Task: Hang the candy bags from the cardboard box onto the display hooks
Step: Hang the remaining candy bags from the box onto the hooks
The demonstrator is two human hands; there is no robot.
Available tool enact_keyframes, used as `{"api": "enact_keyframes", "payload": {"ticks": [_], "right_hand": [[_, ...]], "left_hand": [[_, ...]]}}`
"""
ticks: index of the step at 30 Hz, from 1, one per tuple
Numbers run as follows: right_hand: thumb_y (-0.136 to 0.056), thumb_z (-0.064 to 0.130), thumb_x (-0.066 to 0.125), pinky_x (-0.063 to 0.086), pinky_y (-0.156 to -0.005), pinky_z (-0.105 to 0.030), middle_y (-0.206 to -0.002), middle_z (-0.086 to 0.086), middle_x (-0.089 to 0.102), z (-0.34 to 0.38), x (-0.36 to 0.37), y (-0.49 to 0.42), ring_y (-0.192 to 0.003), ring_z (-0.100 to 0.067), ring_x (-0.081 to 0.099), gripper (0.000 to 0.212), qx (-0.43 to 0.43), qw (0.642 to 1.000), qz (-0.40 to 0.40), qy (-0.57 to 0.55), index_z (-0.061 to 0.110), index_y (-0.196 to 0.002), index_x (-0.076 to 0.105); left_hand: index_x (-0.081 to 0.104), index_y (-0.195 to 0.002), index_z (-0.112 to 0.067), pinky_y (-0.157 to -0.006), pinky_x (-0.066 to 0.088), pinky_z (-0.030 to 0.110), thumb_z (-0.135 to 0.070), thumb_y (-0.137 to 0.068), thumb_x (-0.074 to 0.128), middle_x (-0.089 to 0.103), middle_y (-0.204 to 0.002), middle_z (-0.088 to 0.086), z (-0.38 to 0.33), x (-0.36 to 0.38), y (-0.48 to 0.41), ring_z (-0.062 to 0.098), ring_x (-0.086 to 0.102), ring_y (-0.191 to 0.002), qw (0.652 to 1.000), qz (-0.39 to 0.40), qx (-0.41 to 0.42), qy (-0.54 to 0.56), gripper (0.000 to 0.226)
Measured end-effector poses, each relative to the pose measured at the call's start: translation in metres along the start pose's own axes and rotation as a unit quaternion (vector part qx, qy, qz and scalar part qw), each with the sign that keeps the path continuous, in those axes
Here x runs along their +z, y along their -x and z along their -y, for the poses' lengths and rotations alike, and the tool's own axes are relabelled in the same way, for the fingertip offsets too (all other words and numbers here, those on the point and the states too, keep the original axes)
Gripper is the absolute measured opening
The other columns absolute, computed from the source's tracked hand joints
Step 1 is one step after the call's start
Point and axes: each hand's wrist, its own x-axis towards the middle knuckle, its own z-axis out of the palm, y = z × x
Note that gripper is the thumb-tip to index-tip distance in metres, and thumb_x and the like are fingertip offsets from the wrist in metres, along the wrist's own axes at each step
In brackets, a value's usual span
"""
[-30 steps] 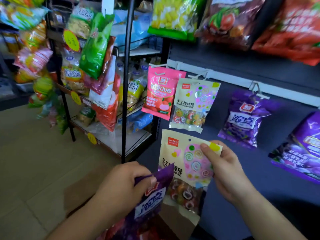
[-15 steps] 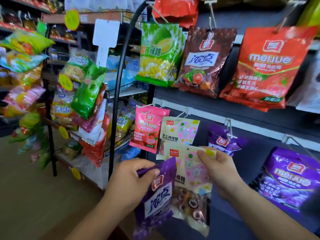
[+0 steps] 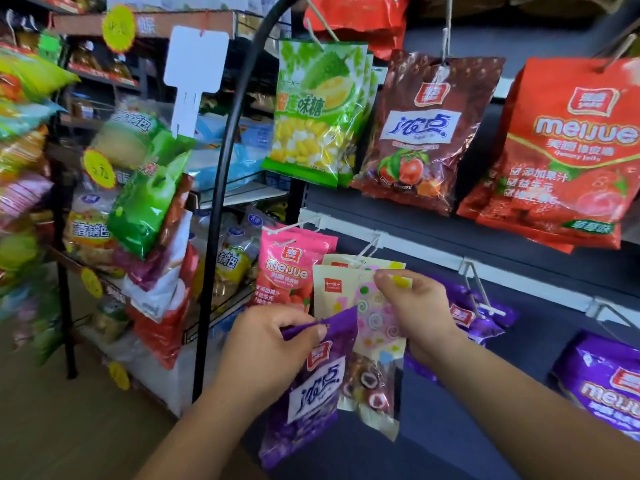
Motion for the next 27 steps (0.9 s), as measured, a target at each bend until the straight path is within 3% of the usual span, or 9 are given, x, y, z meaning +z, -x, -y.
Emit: {"api": "enact_keyframes", "payload": {"ticks": [2,5,7,10,12,16,21,24,27], "right_hand": [[-0.091,0.026,0.077,0.057,-0.067,-0.068,-0.098,-0.028,0.075,-0.004,0.011,-0.01,-0.085,-0.044,0.076,0.01,-0.005,1.0,0.002,0.002,0.02,-0.085,0.08],[-0.091,0.027,0.077,0.051,-0.063,-0.049,-0.099,-0.038,0.068,-0.006,0.024,-0.018,-0.073,-0.031,0.063,0.011,-0.022,1.0,0.008,-0.003,0.019,-0.085,0.079],[-0.095,0.023,0.073,0.048,-0.06,-0.038,-0.081,-0.028,0.069,-0.007,0.029,-0.019,-0.071,-0.026,0.056,0.013,-0.04,0.999,0.009,0.005,0.02,-0.083,0.075],[-0.098,0.023,0.068,0.045,-0.048,-0.028,-0.073,-0.007,0.063,-0.014,0.027,-0.017,-0.06,-0.02,0.053,0.012,-0.051,0.999,-0.017,0.0,0.023,-0.086,0.071],[-0.099,0.024,0.067,0.048,-0.048,-0.031,-0.071,-0.009,0.063,-0.02,0.023,-0.016,-0.058,-0.021,0.053,0.012,-0.053,0.998,-0.021,-0.008,0.021,-0.089,0.071],[-0.098,0.026,0.068,0.057,-0.064,-0.055,-0.089,-0.026,0.072,-0.03,0.016,-0.012,-0.072,-0.031,0.062,0.011,-0.041,0.999,-0.017,-0.022,0.022,-0.089,0.073],[-0.099,0.025,0.068,0.051,-0.054,-0.045,-0.078,-0.017,0.069,-0.029,0.017,-0.014,-0.07,-0.028,0.055,0.01,-0.036,0.999,-0.016,-0.005,0.018,-0.093,0.071],[-0.099,0.025,0.067,0.044,-0.051,-0.029,-0.073,-0.007,0.064,-0.024,0.021,-0.016,-0.068,-0.024,0.053,0.012,-0.049,0.998,-0.011,0.029,0.019,-0.09,0.071],[-0.099,0.027,0.068,0.044,-0.049,-0.031,-0.07,-0.008,0.064,-0.023,0.019,-0.014,-0.063,-0.026,0.054,0.01,-0.065,0.997,-0.017,0.028,0.02,-0.093,0.072]], "left_hand": [[0.079,-0.076,-0.031,-0.069,0.059,0.044,-0.031,-0.085,0.08,0.074,-0.072,-0.014,0.004,0.0,-0.006,0.005,0.07,-0.067,1.0,0.006,-0.001,-0.006,0.009],[0.078,-0.077,-0.032,-0.069,0.06,0.045,-0.029,-0.086,0.079,0.074,-0.071,-0.015,0.007,-0.005,-0.014,0.005,0.07,-0.067,1.0,0.011,-0.006,0.001,0.009],[0.079,-0.076,-0.031,-0.069,0.06,0.047,-0.027,-0.086,0.079,0.075,-0.071,-0.012,0.009,-0.007,-0.018,0.008,0.071,-0.067,1.0,0.008,-0.01,0.02,0.011],[0.079,-0.076,-0.032,-0.068,0.061,0.049,-0.028,-0.086,0.079,0.075,-0.073,-0.01,0.012,-0.01,-0.021,0.013,0.073,-0.069,0.999,-0.002,-0.014,0.03,0.011],[0.079,-0.076,-0.033,-0.067,0.061,0.048,-0.028,-0.086,0.079,0.075,-0.074,-0.01,0.012,-0.01,-0.02,0.012,0.072,-0.07,1.0,-0.001,-0.011,0.029,0.01],[0.078,-0.074,-0.029,-0.065,0.061,0.045,-0.028,-0.086,0.078,0.074,-0.07,-0.011,0.01,-0.011,-0.017,0.007,0.07,-0.064,1.0,0.005,-0.016,0.01,0.012],[0.08,-0.074,-0.022,-0.069,0.063,0.043,-0.028,-0.087,0.078,0.076,-0.071,-0.008,0.003,-0.017,-0.015,0.008,0.073,-0.067,0.998,0.025,-0.046,0.019,0.014],[0.08,-0.074,-0.023,-0.069,0.063,0.042,-0.029,-0.087,0.078,0.077,-0.07,-0.007,0.001,-0.018,-0.014,0.011,0.074,-0.067,0.997,0.034,-0.058,0.024,0.015],[0.08,-0.074,-0.025,-0.067,0.063,0.037,-0.031,-0.087,0.078,0.077,-0.07,-0.008,0.0,-0.018,-0.014,0.009,0.074,-0.066,0.996,0.044,-0.071,0.026,0.015]]}}
